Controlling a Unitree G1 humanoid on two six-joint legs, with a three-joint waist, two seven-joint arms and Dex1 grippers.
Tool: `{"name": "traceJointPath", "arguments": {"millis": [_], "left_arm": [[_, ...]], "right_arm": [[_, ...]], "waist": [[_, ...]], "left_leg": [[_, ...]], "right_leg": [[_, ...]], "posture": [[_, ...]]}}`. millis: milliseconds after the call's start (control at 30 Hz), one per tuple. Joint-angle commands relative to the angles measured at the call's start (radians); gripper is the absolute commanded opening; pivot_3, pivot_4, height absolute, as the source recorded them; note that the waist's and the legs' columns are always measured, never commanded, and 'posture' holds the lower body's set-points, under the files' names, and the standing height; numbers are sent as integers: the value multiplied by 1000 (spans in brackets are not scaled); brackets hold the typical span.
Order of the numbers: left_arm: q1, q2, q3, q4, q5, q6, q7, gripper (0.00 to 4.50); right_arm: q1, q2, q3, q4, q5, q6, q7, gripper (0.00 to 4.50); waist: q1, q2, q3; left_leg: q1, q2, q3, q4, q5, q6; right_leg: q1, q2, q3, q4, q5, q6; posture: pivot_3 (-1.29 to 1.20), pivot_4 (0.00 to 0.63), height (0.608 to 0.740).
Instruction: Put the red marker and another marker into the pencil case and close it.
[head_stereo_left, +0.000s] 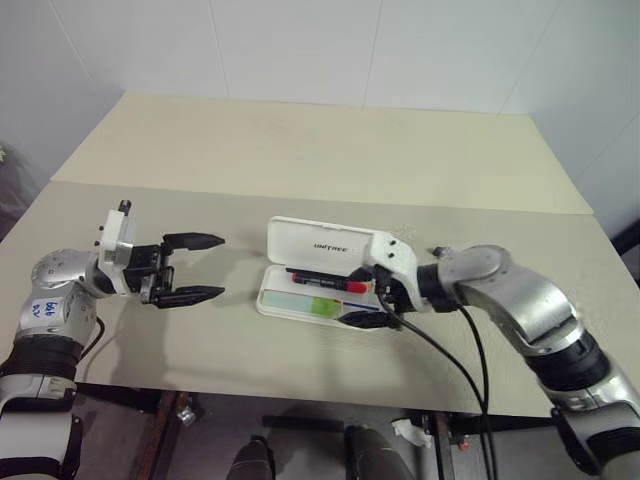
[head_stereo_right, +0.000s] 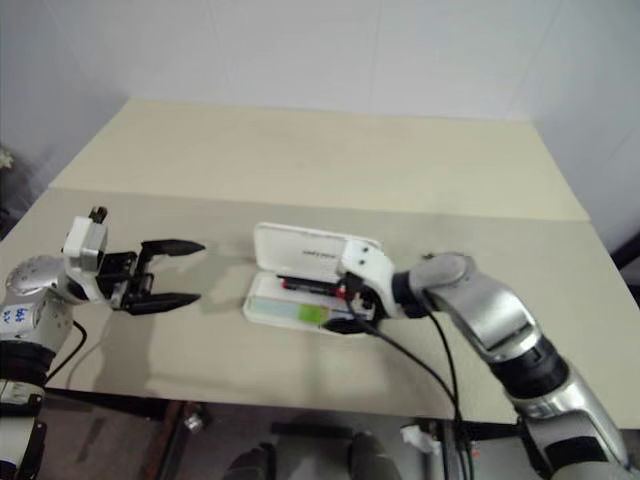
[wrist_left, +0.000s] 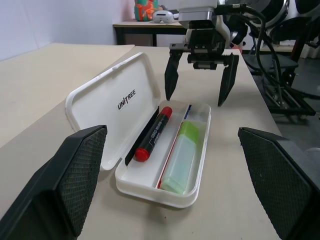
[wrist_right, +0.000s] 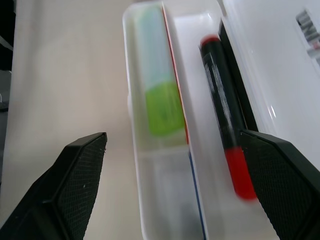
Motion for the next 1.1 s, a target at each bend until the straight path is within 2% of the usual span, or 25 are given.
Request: {"name": "traceJointPath", "arguments": {"millis": [33, 267, 467, 800, 1100], "left_arm": [[-21, -13, 17, 15, 12, -17, -112, 4500], [-46, -36, 18, 30, 27, -22, -112, 4500], [-24, -22, 42, 14, 24, -19, -112, 4500], [19, -20, 89, -21, 34, -7, -112, 4500], [10, -34, 102, -22, 49, -1, -112, 4500]], "right_arm": [[10, 23, -21, -97, 71, 24, 14, 4429], [-23, 155, 94, -15, 34, -16, -14, 4429], [-31, 197, 153, 87, -20, -78, -15, 4429], [-26, 177, 169, 122, -43, -113, 15, 4429], [-94, 221, 126, 195, -49, -151, 8, 4429]], "waist": [[-1, 0, 0], [0, 0, 0], [1, 0, 0], [2, 0, 0], [0, 0, 0]], "left_leg": [[0, 0, 0, 0, 0, 0], [0, 0, 0, 1, 1, 1], [0, 0, -1, 1, 1, 0], [1, 0, -1, 2, 1, 0], [2, 0, -2, 2, 2, 0]], "right_leg": [[0, 0, 0, 0, 0, 0], [0, 1, 0, 2, 0, 0], [0, 1, 0, 2, 0, 0], [0, 1, 0, 3, 0, 0], [0, 1, 0, 6, 0, 0]], "posture": [[0, 150, 740], [0, 150, 740], [0, 150, 740], [0, 150, 740], [0, 150, 740]]}}
